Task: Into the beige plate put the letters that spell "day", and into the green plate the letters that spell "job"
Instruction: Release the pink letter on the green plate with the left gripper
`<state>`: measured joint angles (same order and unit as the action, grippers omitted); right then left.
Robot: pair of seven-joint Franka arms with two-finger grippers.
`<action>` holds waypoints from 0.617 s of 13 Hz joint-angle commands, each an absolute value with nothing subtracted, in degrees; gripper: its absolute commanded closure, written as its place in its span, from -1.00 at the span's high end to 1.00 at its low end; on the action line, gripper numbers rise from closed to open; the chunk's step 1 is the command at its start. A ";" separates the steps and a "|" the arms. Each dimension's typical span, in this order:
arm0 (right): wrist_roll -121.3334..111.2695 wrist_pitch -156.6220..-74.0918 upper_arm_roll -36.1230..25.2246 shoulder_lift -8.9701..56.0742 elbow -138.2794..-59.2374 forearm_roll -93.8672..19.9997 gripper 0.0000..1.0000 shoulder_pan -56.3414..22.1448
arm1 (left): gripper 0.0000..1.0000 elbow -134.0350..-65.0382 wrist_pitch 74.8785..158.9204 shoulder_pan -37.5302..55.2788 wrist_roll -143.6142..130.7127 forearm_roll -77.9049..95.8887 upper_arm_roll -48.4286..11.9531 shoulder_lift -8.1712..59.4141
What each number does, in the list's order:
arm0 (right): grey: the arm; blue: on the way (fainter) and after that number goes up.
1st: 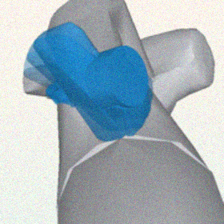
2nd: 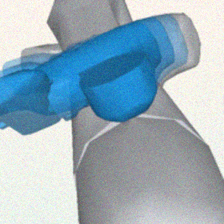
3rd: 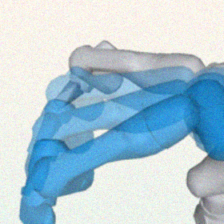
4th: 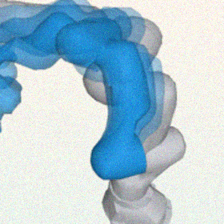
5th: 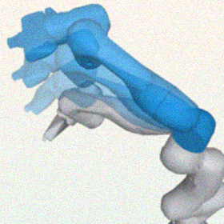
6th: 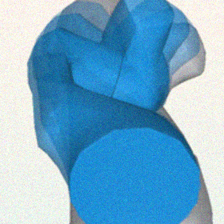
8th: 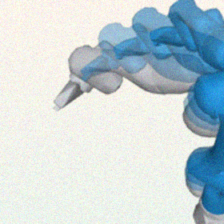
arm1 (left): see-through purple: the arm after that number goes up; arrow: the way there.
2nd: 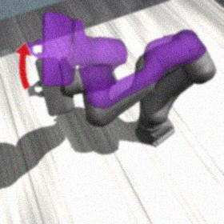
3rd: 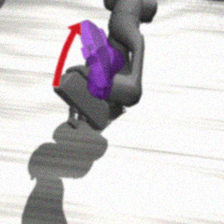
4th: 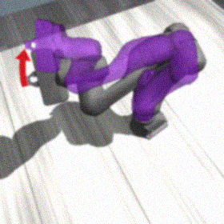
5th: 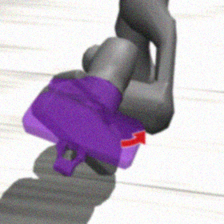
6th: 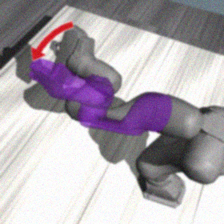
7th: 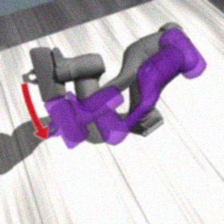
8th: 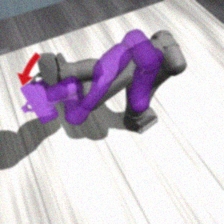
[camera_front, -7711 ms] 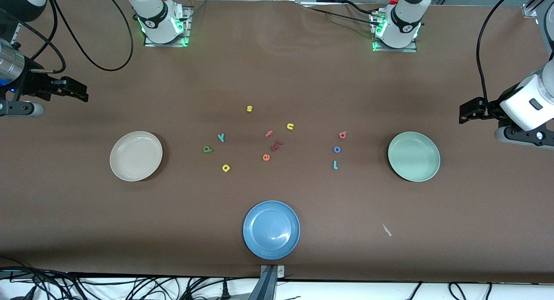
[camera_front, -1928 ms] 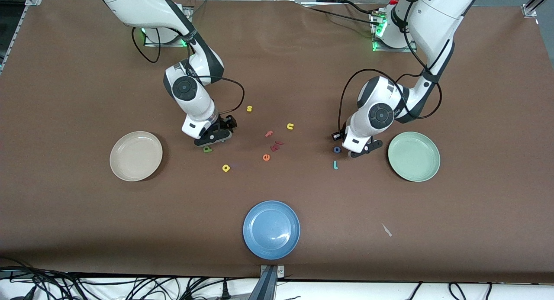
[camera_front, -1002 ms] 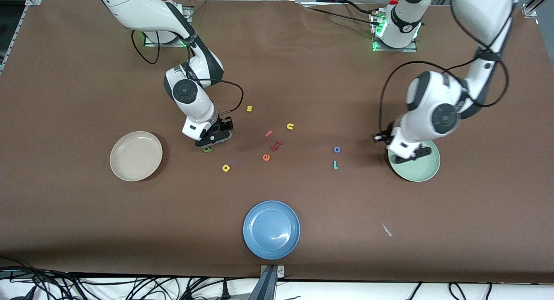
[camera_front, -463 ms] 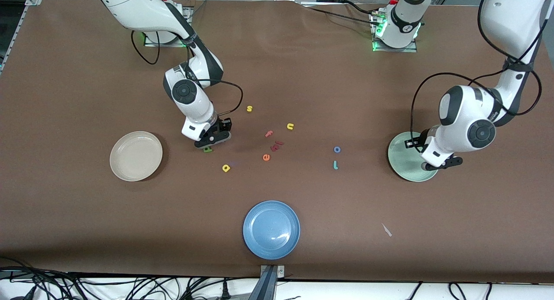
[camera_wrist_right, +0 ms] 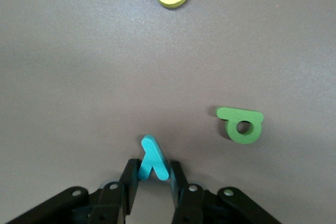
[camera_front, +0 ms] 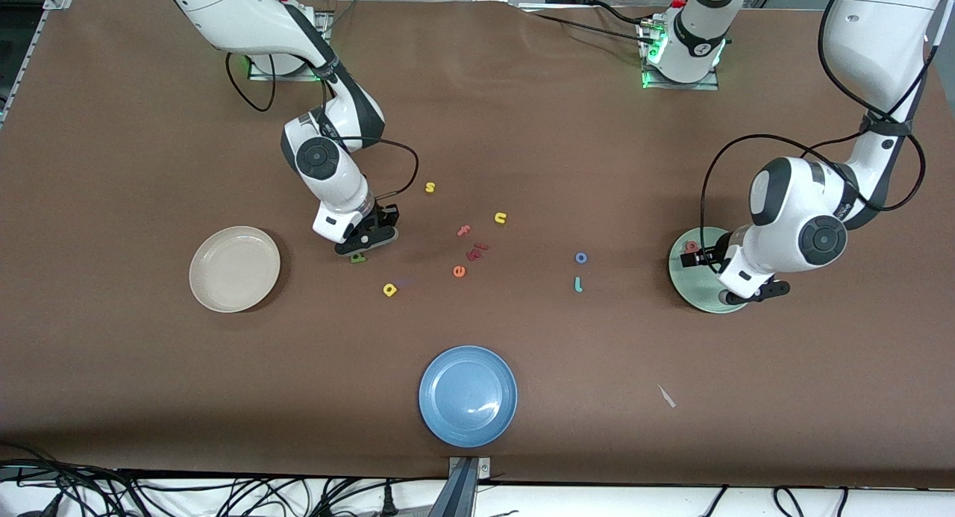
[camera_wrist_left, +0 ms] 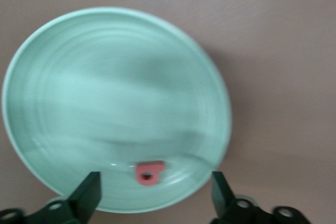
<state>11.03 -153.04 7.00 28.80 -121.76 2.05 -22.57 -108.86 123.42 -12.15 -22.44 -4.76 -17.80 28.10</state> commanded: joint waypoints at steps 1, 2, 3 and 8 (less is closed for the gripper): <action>10.63 -153.46 7.12 29.97 -120.94 2.29 -0.43 -22.68 | 1.00 -107.32 122.26 -11.34 -33.18 -5.71 -22.39 27.25; 10.72 -153.46 7.12 29.97 -120.94 2.29 -0.46 -22.76 | 1.00 -106.36 122.34 -10.90 -36.27 -5.54 -24.33 27.51; 10.64 -153.46 7.12 29.97 -120.94 2.29 -0.50 -22.76 | 1.00 -105.48 122.60 -9.85 -38.56 -5.54 -25.48 28.03; 10.37 -149.35 7.03 29.36 -118.58 2.29 -0.61 -22.33 | 0.78 -96.79 123.22 -1.33 -50.78 -6.41 -25.49 37.42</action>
<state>11.03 -152.25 7.03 28.83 -121.07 2.06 -22.61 -102.63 123.58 -2.92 -46.73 -4.76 -25.68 31.43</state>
